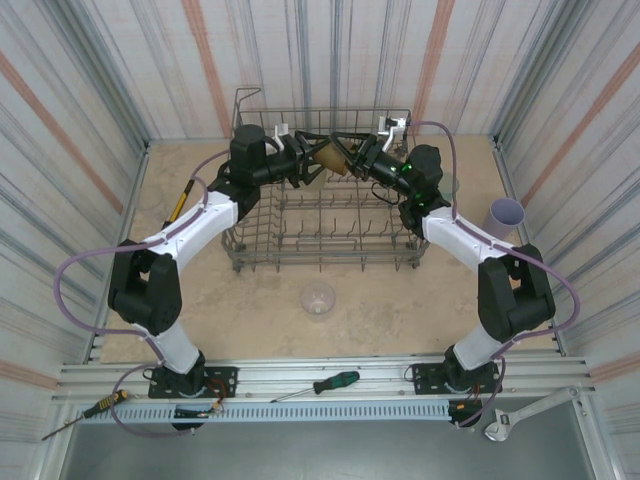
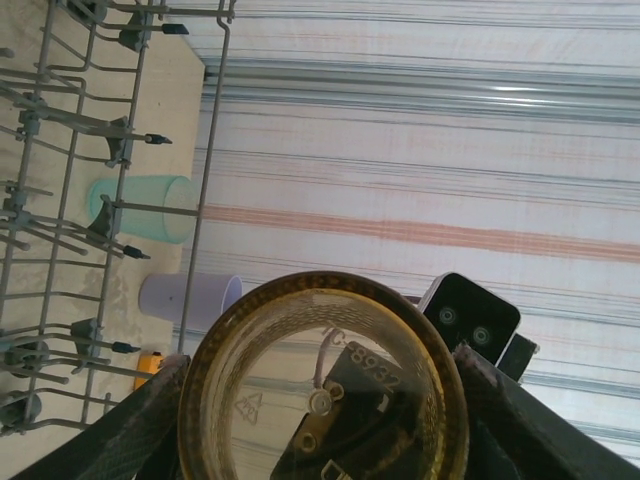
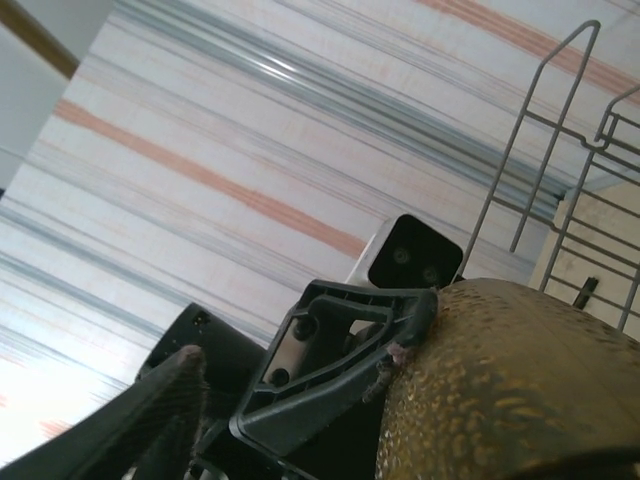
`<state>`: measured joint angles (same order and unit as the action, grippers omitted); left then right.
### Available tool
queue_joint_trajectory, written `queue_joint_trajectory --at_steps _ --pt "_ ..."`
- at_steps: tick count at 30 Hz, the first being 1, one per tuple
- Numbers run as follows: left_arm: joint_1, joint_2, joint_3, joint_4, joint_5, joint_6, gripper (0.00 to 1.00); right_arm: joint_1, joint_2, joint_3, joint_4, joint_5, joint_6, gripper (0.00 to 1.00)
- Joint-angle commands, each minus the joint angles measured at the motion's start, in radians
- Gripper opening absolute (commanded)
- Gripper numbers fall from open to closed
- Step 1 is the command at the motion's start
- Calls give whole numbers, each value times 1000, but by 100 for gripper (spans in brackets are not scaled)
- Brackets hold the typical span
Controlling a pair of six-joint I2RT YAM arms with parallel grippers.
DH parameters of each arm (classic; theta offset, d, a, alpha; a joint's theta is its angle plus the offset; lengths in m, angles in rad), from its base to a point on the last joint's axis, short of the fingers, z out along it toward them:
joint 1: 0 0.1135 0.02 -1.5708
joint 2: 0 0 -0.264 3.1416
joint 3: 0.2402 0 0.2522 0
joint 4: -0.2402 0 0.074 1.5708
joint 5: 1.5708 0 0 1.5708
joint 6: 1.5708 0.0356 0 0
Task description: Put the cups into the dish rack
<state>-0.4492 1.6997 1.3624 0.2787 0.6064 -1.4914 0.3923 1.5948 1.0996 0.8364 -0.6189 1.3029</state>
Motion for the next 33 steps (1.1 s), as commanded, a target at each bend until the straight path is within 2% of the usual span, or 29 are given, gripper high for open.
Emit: queue_joint_trajectory --at_steps 1,12,18,24,29,33 --pt "18 -14 13 -52 7 78 0 -10 -76 -2 -46 29 -41 76" --pt "52 -39 103 -278 -95 354 0 -43 -295 -45 -546 130 -303 99" --pt "40 -5 240 -424 -182 532 0 -57 -397 -65 -730 206 -403 99" --pt "-22 62 393 -545 -326 737 0 -72 -487 -88 -861 277 -488 99" --pt "-76 170 531 -605 -414 859 0 -98 -563 -116 -946 327 -535 99" --pt "-97 275 656 -660 -427 944 0 -125 -630 -140 -994 352 -559 99"
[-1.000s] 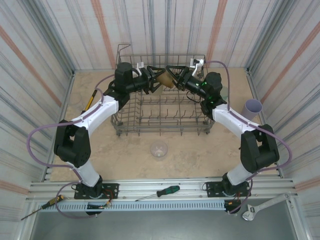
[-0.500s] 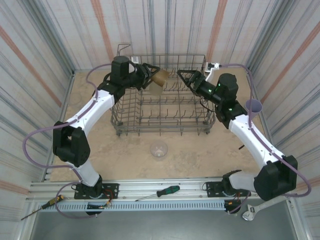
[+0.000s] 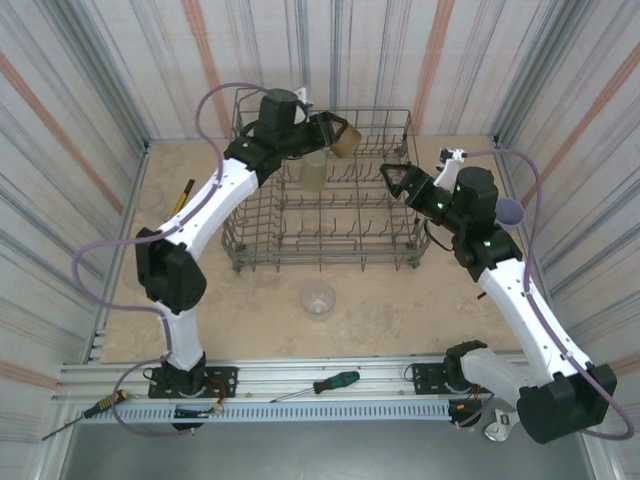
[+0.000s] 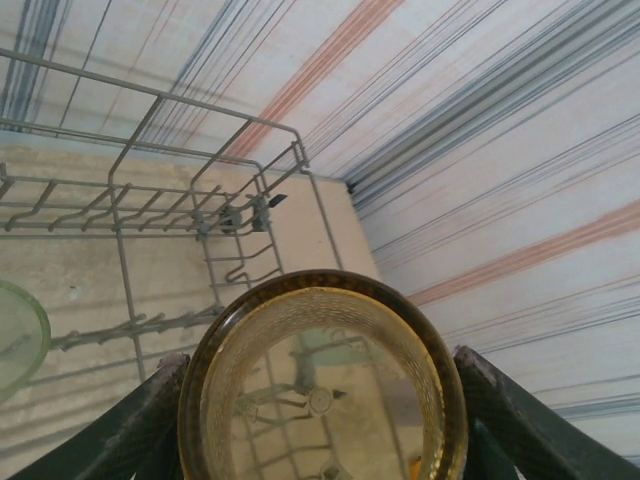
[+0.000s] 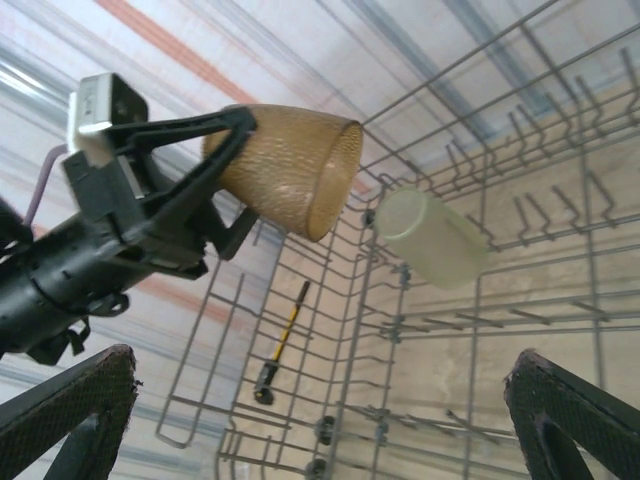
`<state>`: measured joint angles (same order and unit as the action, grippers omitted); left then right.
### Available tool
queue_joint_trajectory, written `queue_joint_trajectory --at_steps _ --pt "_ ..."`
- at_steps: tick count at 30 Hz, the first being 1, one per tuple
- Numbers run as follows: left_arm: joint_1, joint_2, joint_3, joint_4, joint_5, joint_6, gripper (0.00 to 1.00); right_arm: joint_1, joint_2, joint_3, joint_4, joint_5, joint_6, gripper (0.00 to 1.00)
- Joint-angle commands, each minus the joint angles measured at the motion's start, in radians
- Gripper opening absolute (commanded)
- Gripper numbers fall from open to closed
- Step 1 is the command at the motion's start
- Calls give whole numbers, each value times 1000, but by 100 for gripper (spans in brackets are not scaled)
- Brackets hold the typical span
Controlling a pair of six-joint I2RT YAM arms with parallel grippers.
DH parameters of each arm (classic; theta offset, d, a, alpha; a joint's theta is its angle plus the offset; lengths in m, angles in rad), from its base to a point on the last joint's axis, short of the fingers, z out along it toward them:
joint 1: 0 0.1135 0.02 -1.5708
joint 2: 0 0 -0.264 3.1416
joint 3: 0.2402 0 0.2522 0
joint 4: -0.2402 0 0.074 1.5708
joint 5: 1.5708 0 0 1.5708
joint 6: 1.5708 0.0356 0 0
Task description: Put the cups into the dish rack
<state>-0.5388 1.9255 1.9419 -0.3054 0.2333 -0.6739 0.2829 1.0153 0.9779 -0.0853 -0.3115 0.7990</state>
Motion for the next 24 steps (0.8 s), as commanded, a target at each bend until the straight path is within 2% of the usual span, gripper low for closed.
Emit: queue_joint_trajectory --at_steps 1,11,16,24 --pt "-12 69 106 -90 -63 156 0 -22 -67 -27 -85 52 -57 99" --pt "-75 245 299 -126 -168 369 0 -66 -183 -116 -125 100 -91 99" --pt "-80 327 376 -144 -205 410 0 -77 -210 -138 -134 107 -87 99" --pt "-82 392 391 -115 -243 452 0 -91 -243 -158 -133 132 -92 99"
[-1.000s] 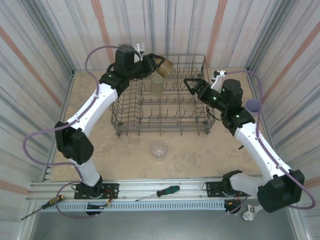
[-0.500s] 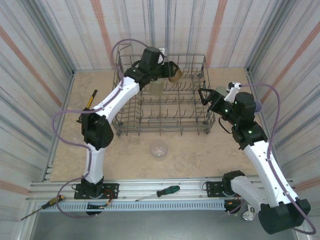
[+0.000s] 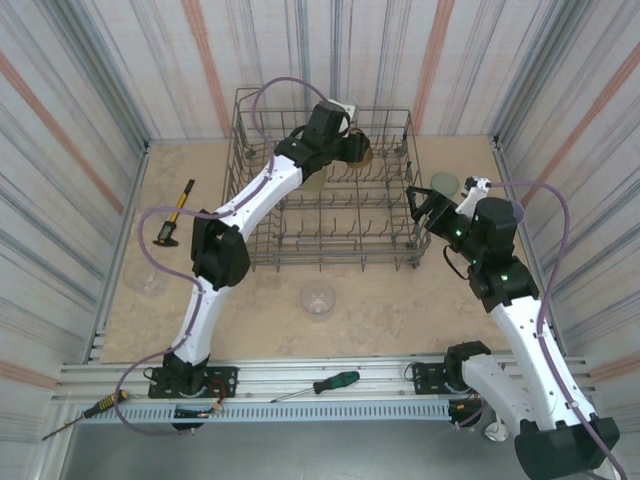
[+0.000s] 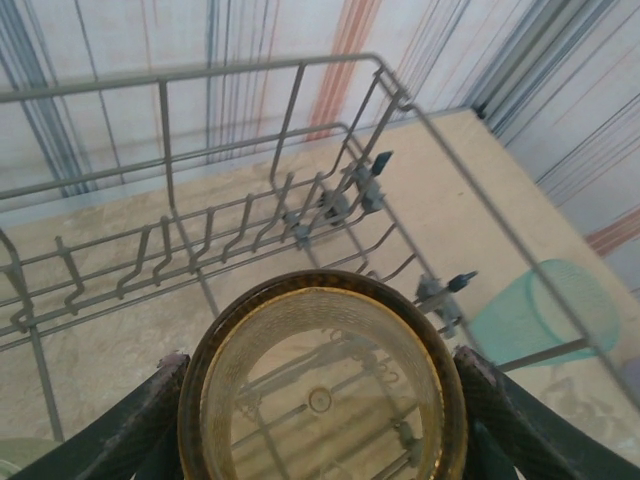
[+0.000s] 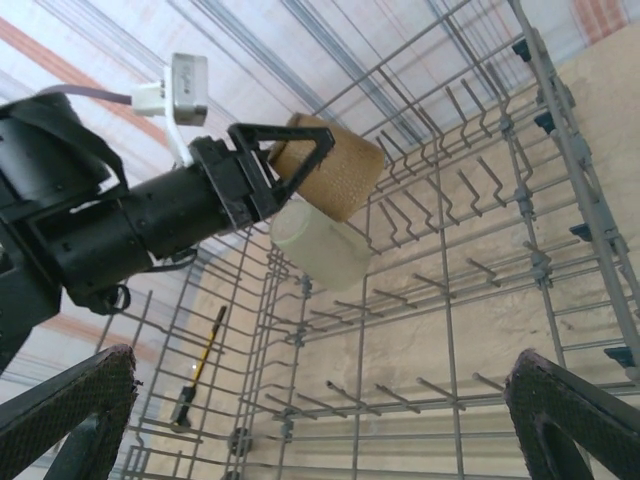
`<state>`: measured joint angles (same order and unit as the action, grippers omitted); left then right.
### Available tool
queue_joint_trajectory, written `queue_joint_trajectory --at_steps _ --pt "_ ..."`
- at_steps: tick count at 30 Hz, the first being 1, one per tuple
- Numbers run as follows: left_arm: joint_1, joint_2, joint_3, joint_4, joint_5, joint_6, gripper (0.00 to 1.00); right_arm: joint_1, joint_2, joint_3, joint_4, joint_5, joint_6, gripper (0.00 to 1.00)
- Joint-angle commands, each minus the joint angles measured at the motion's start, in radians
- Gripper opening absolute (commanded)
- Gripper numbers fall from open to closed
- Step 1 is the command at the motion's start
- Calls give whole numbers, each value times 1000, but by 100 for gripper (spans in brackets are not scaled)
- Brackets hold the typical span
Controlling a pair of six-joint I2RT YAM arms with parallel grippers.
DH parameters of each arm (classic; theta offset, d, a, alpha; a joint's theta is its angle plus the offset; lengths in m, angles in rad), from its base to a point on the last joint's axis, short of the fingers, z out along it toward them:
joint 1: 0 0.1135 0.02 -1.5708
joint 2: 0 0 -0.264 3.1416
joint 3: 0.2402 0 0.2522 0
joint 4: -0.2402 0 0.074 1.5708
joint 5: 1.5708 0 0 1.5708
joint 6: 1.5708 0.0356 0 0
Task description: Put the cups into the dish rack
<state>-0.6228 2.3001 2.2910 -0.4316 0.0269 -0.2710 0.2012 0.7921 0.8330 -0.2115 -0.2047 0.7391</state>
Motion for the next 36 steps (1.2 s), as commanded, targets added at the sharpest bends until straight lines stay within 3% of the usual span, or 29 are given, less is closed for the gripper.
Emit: queue_joint_trajectory --at_steps 1,16,22,25,27,28,32,34,36 --pt "0 23 46 13 -41 54 0 -11 -22 -15 -4 26 -31 99" --pt "1 135 61 87 -114 124 1 -13 -21 -31 17 34 -20 99" --pt "1 176 69 103 -114 137 13 -17 -9 -27 20 42 -21 99" --pt "1 183 70 104 -114 138 28 -17 -6 -25 20 42 -22 99" --pt "0 179 66 110 -114 138 31 -19 -5 -25 19 45 -21 99" --pt "1 174 63 112 -114 137 37 -19 -5 -23 16 47 -23 99" --pt "1 155 50 123 -114 134 82 -18 -11 -12 0 55 -22 99" --pt "1 144 50 120 -117 132 95 -19 -16 -3 -8 59 -20 99" --pt "1 127 48 120 -117 127 99 -19 -17 6 -23 57 -14 99"
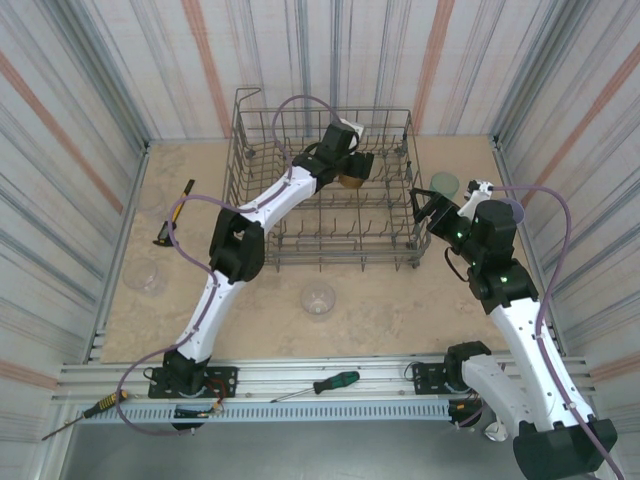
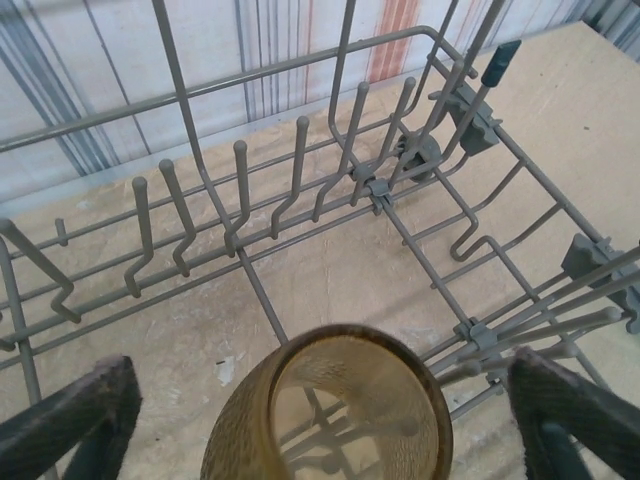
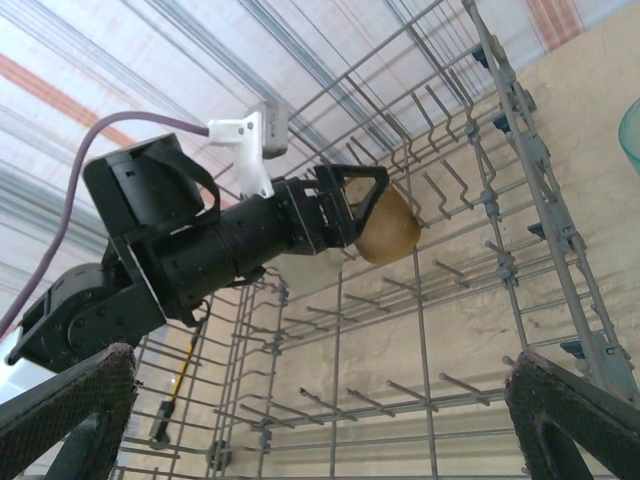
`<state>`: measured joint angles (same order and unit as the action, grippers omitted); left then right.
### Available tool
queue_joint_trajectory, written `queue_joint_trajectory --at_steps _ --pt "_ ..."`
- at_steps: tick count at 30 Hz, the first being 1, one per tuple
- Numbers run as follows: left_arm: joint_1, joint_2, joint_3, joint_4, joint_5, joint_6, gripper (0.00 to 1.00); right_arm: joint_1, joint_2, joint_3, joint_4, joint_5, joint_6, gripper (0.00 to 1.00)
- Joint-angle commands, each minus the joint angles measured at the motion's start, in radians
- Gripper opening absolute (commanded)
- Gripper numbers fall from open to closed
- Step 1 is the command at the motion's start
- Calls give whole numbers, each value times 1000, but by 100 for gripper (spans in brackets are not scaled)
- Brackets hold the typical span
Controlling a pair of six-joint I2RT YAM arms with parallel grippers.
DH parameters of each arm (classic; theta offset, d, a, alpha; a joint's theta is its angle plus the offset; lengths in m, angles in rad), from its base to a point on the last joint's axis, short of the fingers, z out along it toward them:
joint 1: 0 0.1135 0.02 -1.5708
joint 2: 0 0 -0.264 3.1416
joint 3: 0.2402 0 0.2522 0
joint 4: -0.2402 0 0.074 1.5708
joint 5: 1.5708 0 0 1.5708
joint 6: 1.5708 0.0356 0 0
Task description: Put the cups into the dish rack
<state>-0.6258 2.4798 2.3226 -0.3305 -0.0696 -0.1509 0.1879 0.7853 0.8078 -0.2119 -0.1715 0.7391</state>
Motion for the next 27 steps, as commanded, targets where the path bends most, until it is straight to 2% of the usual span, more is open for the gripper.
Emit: queue_joint_trajectory --at_steps 1,9,15,21,27 --pt "4 -62 14 16 -20 7 99 -7 -11 41 -36 24 -13 99" --pt "4 -194 -43 -19 -30 -27 99 -6 -8 102 -133 2 17 99" --pt "1 -378 -223 21 -14 -82 99 -7 -3 132 -210 -17 31 99" --pt "1 -601 -421 39 3 -134 99 -7 7 168 -298 35 11 99" --pt "1 -751 -559 16 45 -172 99 -17 100 269 -412 60 -49 99"
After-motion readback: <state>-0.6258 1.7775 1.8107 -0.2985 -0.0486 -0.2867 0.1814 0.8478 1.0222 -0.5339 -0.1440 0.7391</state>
